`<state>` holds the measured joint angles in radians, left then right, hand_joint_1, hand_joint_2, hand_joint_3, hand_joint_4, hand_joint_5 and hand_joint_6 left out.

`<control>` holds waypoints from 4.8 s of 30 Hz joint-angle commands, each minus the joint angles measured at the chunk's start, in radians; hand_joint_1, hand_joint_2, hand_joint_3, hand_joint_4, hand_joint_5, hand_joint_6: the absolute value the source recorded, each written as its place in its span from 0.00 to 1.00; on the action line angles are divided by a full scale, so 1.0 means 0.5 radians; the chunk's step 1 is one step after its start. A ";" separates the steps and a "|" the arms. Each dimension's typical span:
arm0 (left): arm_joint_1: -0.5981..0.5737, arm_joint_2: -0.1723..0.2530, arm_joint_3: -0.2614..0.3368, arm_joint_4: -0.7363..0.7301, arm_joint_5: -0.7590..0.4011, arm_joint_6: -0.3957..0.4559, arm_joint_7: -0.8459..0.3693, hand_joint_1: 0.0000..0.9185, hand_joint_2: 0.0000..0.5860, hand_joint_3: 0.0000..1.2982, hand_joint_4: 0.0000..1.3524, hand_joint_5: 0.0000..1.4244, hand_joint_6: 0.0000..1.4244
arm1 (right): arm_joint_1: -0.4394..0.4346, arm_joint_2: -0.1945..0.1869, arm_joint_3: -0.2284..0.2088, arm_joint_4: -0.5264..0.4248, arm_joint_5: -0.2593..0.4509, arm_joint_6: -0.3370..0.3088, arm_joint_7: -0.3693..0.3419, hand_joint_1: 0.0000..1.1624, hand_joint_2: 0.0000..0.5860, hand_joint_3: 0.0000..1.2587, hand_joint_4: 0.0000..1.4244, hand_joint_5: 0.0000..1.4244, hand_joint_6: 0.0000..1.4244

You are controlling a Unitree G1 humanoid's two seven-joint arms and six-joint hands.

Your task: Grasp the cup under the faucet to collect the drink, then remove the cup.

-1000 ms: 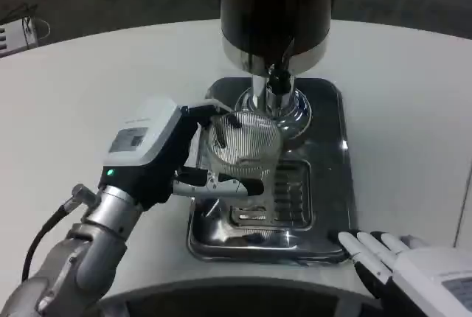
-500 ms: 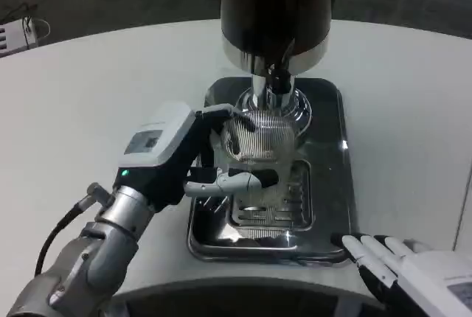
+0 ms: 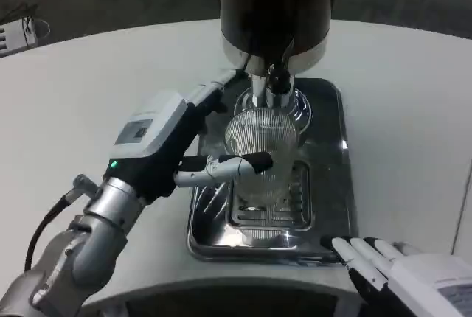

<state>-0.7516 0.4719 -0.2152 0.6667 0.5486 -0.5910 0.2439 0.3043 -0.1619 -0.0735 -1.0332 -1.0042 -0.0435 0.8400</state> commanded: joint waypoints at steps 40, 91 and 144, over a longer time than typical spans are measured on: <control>-0.122 0.058 0.329 -0.824 -1.204 0.364 -1.577 0.00 0.12 0.08 0.05 0.15 0.20 | -0.013 0.029 0.119 -0.028 -0.088 0.121 -0.009 0.41 0.72 0.00 0.00 0.00 0.00; -0.021 0.090 0.005 -0.796 -0.433 0.263 -1.307 0.00 0.12 0.00 0.00 0.00 0.07 | 0.087 0.241 -0.130 0.294 0.792 0.330 -0.565 0.49 0.54 0.00 0.00 0.00 0.00; -0.092 0.206 0.134 -0.785 -0.602 0.309 -1.364 0.00 0.05 0.00 0.00 0.00 0.07 | -1.260 0.296 0.465 1.953 1.059 0.375 -1.801 0.68 0.35 0.00 0.00 0.00 0.00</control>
<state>-0.8238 0.5480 -0.1640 0.2436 0.2319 -0.4844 -0.4192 -0.3081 -0.0153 0.1431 -0.0796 -0.4922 0.1538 -0.0605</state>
